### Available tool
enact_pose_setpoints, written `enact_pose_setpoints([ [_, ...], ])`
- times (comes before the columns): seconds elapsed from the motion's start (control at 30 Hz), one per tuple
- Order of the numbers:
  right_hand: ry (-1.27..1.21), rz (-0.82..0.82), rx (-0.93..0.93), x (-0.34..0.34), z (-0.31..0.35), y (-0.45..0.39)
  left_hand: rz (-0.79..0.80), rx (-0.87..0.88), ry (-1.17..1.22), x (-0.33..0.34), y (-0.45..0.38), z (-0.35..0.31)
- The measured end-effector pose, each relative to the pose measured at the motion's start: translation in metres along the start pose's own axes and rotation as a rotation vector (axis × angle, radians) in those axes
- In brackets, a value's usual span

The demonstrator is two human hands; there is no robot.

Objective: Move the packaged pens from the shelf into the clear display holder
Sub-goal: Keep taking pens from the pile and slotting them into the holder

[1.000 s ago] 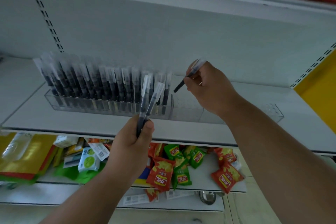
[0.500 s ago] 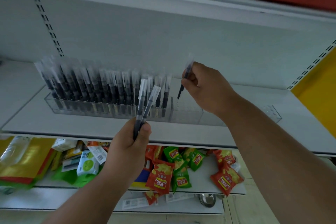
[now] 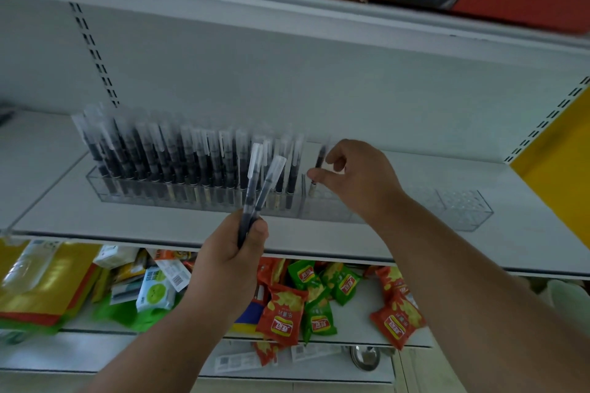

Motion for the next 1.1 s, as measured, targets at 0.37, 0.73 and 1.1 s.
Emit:
enact_pose_setpoints([
  [0.37,-0.659,0.204,0.013,-0.003,0.023,0.054,0.181,0.027,0.07,0.026,-0.004,-0.007],
  [0.73,-0.265,-0.322,-0.041,-0.043,-0.004,0.02,0.118,-0.025,0.113,0.019,0.0,0.002],
  [1.1,-0.062,-0.102,-0.096,-0.004,-0.007,0.003,0.092,-0.036,0.079,0.011,0.0,0.01],
])
Point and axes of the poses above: each hand's wrist, its own y-axis away from the middle knuckle, its own x-axis out of the palm, z = x × y, the point moved 3 cm from there along -y, towards the middle knuckle, and after that the axes turned 4 degrees about x, right-handed, at the moved point
